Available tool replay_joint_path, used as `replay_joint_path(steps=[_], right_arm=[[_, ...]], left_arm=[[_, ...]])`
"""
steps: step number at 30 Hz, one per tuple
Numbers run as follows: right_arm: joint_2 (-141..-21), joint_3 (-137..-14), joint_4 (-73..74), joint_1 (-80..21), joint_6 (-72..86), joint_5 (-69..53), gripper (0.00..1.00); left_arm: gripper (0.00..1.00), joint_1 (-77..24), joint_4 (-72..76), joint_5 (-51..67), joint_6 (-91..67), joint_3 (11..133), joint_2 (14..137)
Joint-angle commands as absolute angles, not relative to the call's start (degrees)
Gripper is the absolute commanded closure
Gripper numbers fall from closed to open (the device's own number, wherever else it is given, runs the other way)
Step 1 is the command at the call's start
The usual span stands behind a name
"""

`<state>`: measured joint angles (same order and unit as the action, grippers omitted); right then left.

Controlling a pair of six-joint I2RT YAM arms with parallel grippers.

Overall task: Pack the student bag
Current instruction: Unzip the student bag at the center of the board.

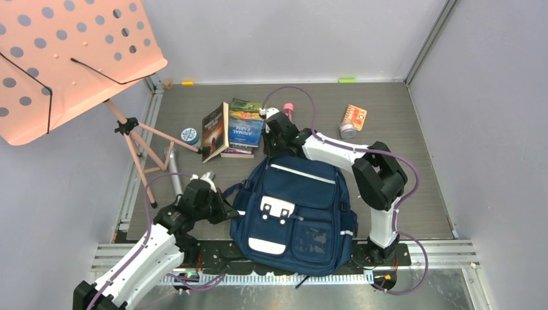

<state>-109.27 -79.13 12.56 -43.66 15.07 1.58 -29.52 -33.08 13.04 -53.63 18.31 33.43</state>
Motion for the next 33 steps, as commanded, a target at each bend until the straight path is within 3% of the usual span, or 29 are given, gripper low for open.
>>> replay_joint_path(steps=[1, 17, 18, 22, 24, 27, 33], right_arm=[[-109.4, -83.5, 8.2, -38.0, 13.8, 14.0, 0.99], [-101.7, -74.1, 11.6, -29.3, 20.5, 13.3, 0.99], [-101.2, -73.6, 11.2, -29.3, 20.8, 11.8, 0.99], [-99.5, -71.9, 9.5, -29.3, 21.8, 4.7, 0.99], [-99.4, -72.2, 9.3, -29.3, 22.1, 1.6, 0.99], [-99.1, -72.3, 9.5, -29.3, 23.1, -3.0, 0.99], [-98.1, -71.8, 10.0, -29.3, 23.8, -5.3, 0.99]], left_arm=[[1.00, -29.7, -40.4, 13.1, -53.1, 18.2, 32.7], [1.00, -29.7, -41.3, 9.5, -52.8, 19.3, 31.8], [0.94, -29.7, -41.2, 9.1, -52.0, 20.2, 32.0], [0.44, -29.7, -38.5, 8.1, -47.8, 25.4, 34.8], [0.28, -29.7, -37.5, 6.8, -45.1, 29.5, 37.6], [0.17, -29.7, -34.4, 6.4, -40.1, 35.9, 43.7], [0.15, -29.7, -21.6, 15.3, -31.9, 48.5, 63.1]])
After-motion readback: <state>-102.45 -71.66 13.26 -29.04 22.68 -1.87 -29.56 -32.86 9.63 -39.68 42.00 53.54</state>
